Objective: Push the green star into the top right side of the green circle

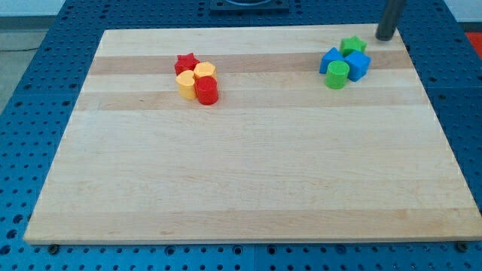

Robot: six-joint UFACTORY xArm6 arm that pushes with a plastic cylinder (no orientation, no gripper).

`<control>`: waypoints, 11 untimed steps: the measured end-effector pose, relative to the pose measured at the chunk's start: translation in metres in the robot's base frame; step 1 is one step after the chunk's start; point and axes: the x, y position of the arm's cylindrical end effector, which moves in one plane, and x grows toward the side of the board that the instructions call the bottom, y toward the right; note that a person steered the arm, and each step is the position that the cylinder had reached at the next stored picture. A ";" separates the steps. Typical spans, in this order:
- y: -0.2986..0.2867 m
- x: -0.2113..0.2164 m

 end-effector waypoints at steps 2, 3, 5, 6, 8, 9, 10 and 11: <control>-0.017 0.004; -0.026 0.012; -0.049 0.024; -0.054 0.030; -0.065 0.057; -0.069 0.073; -0.074 0.089; -0.080 0.107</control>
